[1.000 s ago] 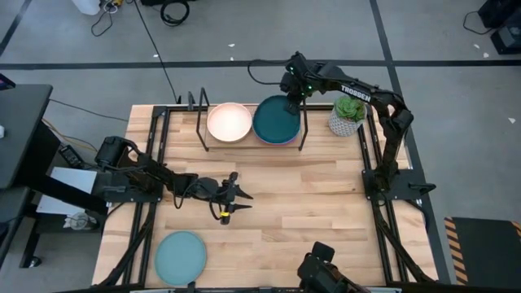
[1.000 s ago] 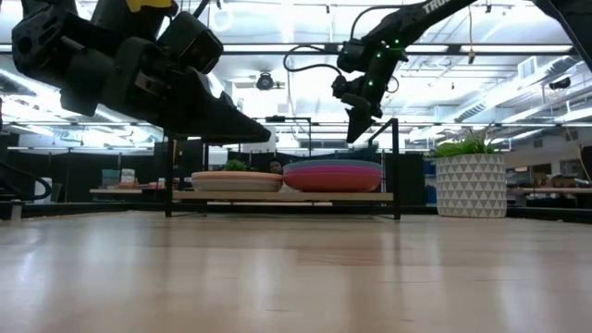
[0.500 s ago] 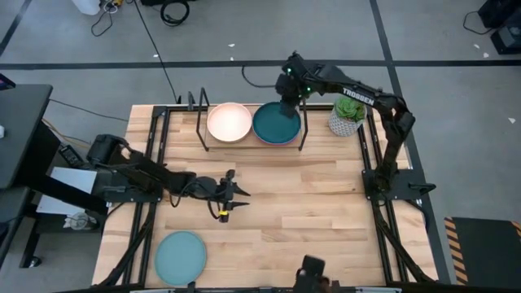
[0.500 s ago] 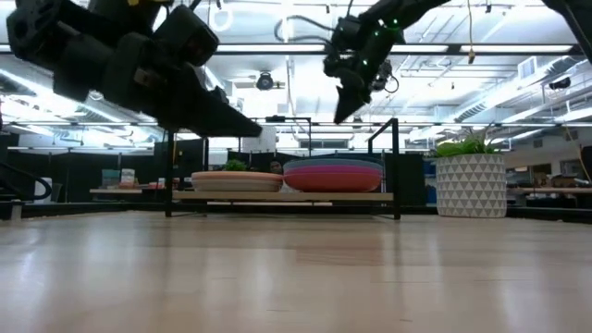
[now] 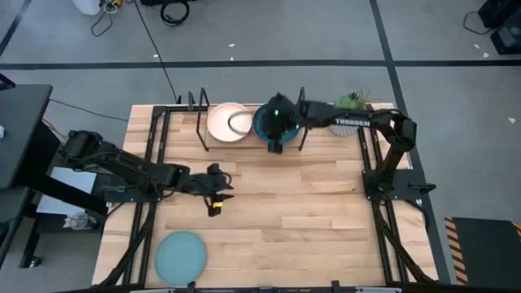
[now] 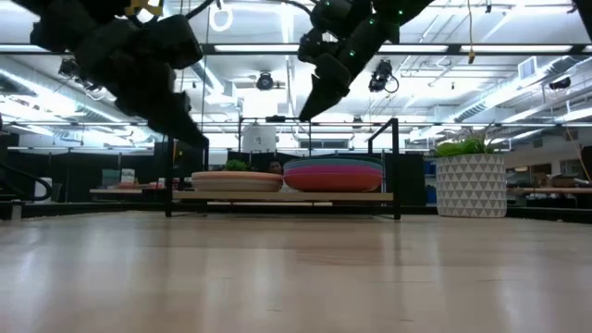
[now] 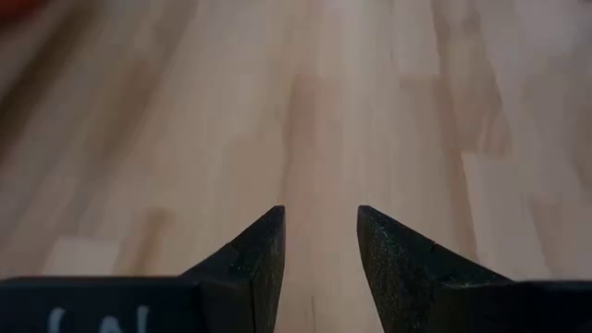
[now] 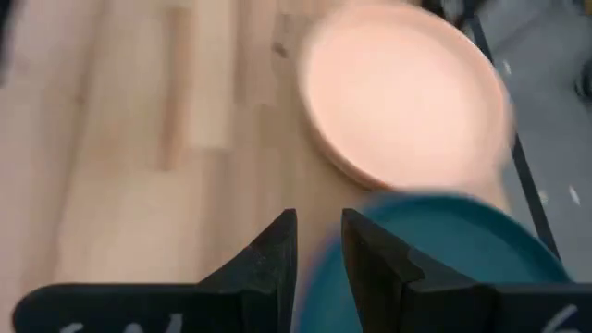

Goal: Place and stack plates onto a shelf
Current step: Stack the light blue plate on top of the white plate

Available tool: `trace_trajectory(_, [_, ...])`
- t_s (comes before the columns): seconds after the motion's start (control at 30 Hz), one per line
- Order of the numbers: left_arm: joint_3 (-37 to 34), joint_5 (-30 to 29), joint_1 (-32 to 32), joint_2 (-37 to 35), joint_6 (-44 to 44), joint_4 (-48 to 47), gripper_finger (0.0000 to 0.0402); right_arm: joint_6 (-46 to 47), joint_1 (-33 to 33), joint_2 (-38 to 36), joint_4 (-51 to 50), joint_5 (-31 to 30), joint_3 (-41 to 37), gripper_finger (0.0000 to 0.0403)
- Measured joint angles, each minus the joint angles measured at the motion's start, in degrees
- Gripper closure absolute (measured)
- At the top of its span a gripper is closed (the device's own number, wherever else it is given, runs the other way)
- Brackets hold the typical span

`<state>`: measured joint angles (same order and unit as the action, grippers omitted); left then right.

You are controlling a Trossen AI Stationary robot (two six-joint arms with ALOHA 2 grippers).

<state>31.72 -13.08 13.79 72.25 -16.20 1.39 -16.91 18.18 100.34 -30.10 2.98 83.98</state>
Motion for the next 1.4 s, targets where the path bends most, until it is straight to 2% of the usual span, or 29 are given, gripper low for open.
trace_trajectory(0.27, [3.2, 14.5, 3.3, 0.1, -4.9, -11.4, 0.0259, -0.6, -8.1, -1.8, 17.5, -1.4, -12.9, 0.0309])
trace_trajectory(0.37, [3.2, 20.0, 5.7, 0.4, -12.1, -15.0, 0.0259, -0.7, -10.2, -2.4, 23.0, -2.1, -17.3, 0.0309])
trace_trajectory(0.47, [3.2, 22.6, 9.0, 0.6, -20.9, -17.8, 0.0260, -1.1, -11.6, -3.1, 27.8, -2.1, -21.1, 0.0309])
trace_trajectory(0.57, [3.2, 22.1, 13.3, 0.6, -26.6, -19.2, 0.0260, -1.2, -12.3, -3.4, 32.0, -3.3, -23.8, 0.0309])
trace_trajectory(0.73, [3.2, 15.3, 19.4, 0.6, -30.0, -21.9, 0.0260, -1.5, -12.3, -3.6, 33.6, -3.8, -25.0, 0.0309])
trace_trajectory(0.93, [3.2, 13.1, 25.0, 2.5, -28.3, -27.3, 0.0260, -0.7, -13.0, -3.6, 32.6, -3.6, -25.0, 0.0309])
trace_trajectory(1.1, [3.2, 12.7, 28.6, 6.5, -24.7, -27.3, 0.0260, -0.7, -14.2, -3.6, 32.6, -3.4, -25.0, 0.0309])
trace_trajectory(1.4, [3.4, 12.6, 29.4, 9.6, -23.1, -27.2, 0.0260, -0.6, -14.4, -3.5, 33.4, -3.4, -25.0, 0.0309])
